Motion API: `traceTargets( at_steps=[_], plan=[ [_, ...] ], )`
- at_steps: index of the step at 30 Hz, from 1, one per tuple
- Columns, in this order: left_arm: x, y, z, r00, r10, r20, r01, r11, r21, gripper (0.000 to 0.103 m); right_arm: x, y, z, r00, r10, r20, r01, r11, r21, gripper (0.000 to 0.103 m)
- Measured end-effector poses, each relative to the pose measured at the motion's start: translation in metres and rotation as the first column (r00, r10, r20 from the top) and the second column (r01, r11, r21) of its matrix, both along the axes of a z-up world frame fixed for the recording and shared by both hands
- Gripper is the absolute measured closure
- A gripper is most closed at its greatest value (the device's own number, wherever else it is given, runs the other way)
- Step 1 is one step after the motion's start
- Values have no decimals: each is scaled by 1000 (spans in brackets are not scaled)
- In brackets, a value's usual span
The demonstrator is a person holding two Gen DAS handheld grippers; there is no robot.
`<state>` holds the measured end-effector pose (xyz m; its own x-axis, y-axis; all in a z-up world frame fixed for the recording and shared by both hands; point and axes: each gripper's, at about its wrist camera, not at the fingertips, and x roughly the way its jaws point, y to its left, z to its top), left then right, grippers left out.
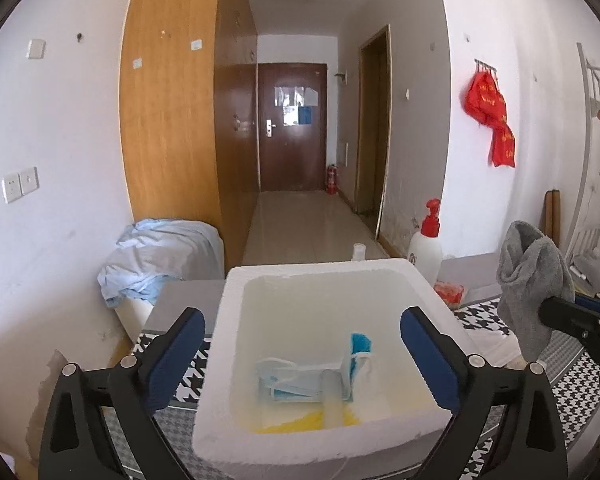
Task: Organize soft objects
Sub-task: 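Hold the grey sock with the right gripper above the foam box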
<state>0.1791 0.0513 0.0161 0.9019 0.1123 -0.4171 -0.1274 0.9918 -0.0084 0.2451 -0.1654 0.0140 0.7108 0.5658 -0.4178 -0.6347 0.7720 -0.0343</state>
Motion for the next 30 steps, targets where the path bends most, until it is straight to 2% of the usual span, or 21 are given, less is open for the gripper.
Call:
traceTargets(
  at_steps=[10, 13, 30],
  plan=[
    [-21, 11, 9, 998, 19, 53, -19, 1000, -8, 1, -3, 3, 2, 1000, -6, 8, 6, 1000, -3, 89],
    [-25, 11, 9, 998, 25, 59, -25, 1000, 11, 1, -3, 6, 3, 1000, -6, 9, 6, 1000, -6, 89],
    [-44, 35, 4, 995, 74, 63, -73, 997, -9, 1, -7, 30, 16, 999, 24, 38, -23, 1000, -21, 89]
  ],
)
